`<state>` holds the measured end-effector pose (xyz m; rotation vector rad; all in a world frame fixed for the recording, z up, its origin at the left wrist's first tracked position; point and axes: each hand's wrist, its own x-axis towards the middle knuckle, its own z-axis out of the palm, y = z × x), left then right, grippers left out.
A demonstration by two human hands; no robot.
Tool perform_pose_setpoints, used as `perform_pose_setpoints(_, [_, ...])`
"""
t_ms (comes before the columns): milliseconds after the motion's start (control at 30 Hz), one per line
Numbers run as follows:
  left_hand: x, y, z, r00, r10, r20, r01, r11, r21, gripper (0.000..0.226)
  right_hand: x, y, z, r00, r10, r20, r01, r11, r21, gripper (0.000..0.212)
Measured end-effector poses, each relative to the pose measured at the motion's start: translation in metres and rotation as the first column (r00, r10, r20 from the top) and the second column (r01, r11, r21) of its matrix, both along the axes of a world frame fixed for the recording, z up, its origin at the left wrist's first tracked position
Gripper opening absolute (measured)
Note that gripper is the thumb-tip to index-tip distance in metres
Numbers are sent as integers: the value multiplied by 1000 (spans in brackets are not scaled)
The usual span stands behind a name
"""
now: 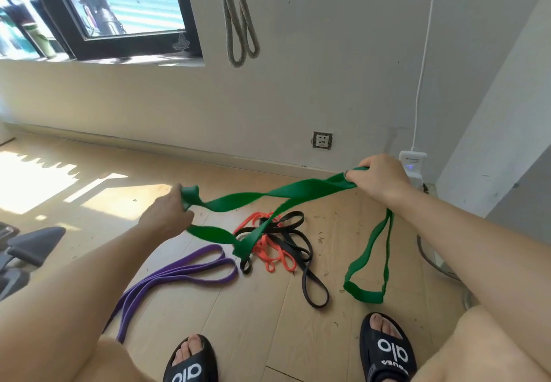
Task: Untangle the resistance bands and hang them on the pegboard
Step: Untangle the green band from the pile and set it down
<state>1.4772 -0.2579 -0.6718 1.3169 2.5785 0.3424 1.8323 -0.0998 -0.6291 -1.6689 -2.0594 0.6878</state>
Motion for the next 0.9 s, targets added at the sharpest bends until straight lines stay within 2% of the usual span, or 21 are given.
perform_pose_setpoints(33, [-1, -1, -1, 998, -42, 51, 45, 997, -64, 33, -2, -2, 1, 1000, 26, -9, -26, 1000, 0, 36])
perform_pose_setpoints(133, [5, -2, -1, 937, -113, 329, 185, 963, -194, 35, -10, -6, 2, 998, 62, -23, -62, 998, 3, 38])
perform_pose_setpoints(233, [12, -2, 2, 883, -144, 447, 267, 937, -226, 28, -12, -5, 2, 997, 60, -49, -61, 998, -5, 39])
perform_pose_setpoints(300, [13, -1, 4, 888, -139, 438, 244, 950, -195, 23, -11, -4, 1, 997, 54, -51, -54, 998, -13, 39])
perform_pose_setpoints(433, [12, 5, 7, 971, -75, 227, 50, 992, 112, 7, -9, -4, 2, 999, 28, -41, -29, 1000, -11, 35])
perform_pose_setpoints(500, [9, 5, 5, 961, 10, 275, -52, 988, 144, 11, -6, -4, 3, 999, 7, -42, -7, 1000, -9, 33])
perform_pose_setpoints(567, [4, 1, 0, 948, 9, 318, -12, 1000, 8, 21, -2, -4, 5, 998, -19, -52, 19, 1000, -6, 35])
perform_pose_setpoints(667, [-1, -5, -6, 959, -131, 251, 188, 957, -220, 18, 0, -7, 7, 997, -16, -74, 16, 1000, 5, 40])
perform_pose_setpoints(800, [5, -6, -3, 931, -246, 271, 333, 875, -350, 30, -4, -11, 11, 994, 5, -111, -3, 1000, 20, 39])
perform_pose_setpoints(900, [9, -4, -4, 910, -276, 310, 385, 840, -382, 37, -6, -12, 13, 990, -14, -140, 15, 1000, 6, 38])
